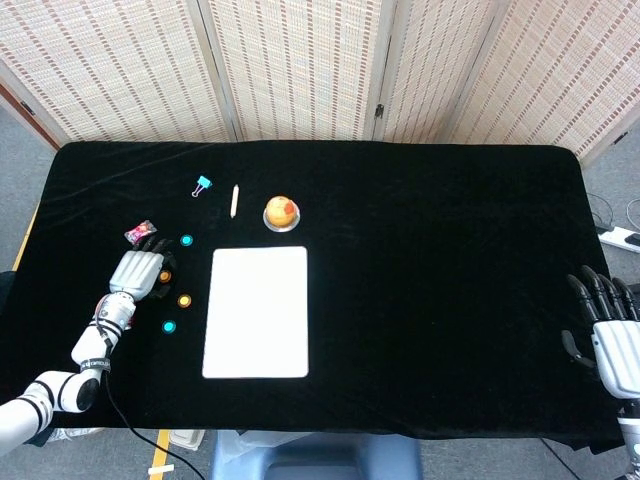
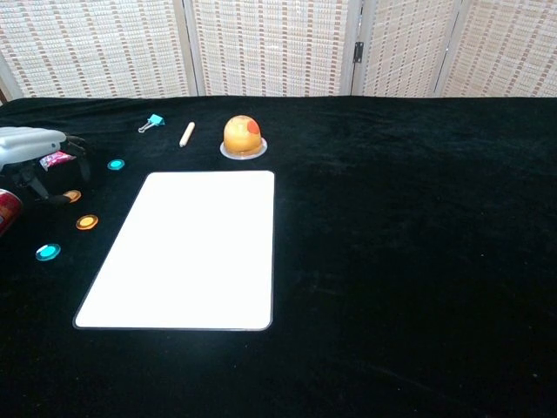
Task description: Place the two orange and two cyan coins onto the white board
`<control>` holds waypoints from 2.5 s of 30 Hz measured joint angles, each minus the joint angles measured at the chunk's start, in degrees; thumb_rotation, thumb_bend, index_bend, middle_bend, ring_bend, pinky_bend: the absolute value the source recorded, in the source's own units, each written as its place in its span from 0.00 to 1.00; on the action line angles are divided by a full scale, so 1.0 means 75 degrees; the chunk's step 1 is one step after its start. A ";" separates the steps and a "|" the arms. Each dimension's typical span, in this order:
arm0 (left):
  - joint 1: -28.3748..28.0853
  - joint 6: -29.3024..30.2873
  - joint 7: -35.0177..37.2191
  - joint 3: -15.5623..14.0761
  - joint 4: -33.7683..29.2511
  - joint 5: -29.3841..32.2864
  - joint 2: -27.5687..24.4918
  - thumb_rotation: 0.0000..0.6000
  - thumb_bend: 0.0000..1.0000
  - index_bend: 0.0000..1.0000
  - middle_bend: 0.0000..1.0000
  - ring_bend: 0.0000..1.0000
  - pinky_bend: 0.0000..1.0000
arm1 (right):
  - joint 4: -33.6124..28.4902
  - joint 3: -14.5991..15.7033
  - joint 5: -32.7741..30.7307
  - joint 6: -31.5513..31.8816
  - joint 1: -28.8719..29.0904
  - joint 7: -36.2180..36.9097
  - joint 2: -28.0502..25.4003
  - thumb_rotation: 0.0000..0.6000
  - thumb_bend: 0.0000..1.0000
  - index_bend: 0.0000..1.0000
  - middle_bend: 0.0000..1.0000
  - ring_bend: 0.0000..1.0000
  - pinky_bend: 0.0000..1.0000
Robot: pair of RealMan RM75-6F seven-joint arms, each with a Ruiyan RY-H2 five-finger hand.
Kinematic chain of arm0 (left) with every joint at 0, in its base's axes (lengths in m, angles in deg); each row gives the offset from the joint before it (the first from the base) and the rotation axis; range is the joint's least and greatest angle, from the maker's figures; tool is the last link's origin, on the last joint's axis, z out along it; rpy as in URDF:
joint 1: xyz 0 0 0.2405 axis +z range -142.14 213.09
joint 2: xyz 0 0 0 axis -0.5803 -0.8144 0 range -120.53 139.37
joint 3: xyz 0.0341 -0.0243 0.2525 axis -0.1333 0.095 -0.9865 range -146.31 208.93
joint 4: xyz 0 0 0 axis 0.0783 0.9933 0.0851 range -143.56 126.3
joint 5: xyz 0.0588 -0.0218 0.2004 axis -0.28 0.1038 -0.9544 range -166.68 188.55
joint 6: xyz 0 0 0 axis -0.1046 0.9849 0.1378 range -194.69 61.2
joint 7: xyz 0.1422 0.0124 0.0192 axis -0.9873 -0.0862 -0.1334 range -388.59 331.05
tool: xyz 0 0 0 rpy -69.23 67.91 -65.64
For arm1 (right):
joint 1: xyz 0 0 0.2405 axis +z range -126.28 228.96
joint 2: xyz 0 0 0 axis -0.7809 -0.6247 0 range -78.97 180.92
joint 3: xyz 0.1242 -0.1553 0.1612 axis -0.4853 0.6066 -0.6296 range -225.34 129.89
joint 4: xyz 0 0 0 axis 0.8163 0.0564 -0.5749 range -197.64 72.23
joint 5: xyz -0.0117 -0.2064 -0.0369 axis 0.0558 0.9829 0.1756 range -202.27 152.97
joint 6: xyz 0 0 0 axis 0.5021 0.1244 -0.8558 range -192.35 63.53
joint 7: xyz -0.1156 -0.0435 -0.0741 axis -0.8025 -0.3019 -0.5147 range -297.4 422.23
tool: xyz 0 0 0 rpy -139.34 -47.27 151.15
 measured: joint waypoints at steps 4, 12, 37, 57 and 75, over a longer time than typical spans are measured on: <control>-0.0010 -0.0069 0.0029 -0.0020 0.0258 0.0116 0.0141 1.00 0.38 0.41 0.14 0.01 0.00 | -0.0028 -0.0001 0.0005 0.0011 -0.0002 -0.0018 -0.0014 1.00 0.47 0.00 0.00 0.00 0.00; -0.0053 -0.0211 0.0171 -0.0050 0.0797 0.0209 0.0413 1.00 0.39 0.42 0.14 0.01 0.00 | -0.0079 0.0020 -0.0003 0.0037 -0.0037 -0.0050 -0.0020 1.00 0.47 0.00 0.00 0.00 0.00; -0.0114 -0.0156 0.0783 -0.0096 0.1658 -0.0101 0.0887 1.00 0.48 0.52 0.14 0.02 0.00 | -0.0090 0.0014 -0.0120 -0.0024 -0.0055 -0.0058 -0.0007 1.00 0.47 0.00 0.00 0.00 0.00; -0.0495 0.0490 0.0119 -0.0074 -0.0335 -0.0739 0.0402 1.00 0.49 0.52 0.14 0.02 0.00 | 0.0022 0.0020 -0.0121 0.0048 -0.0115 0.0085 -0.0005 1.00 0.47 0.00 0.00 0.00 0.00; -0.0831 0.0184 -0.0733 -0.0157 -0.1078 -0.0321 0.0532 1.00 0.38 0.29 0.13 0.00 0.00 | 0.0153 -0.0005 -0.0200 0.0047 -0.0151 0.0226 0.0038 1.00 0.47 0.00 0.00 0.00 0.00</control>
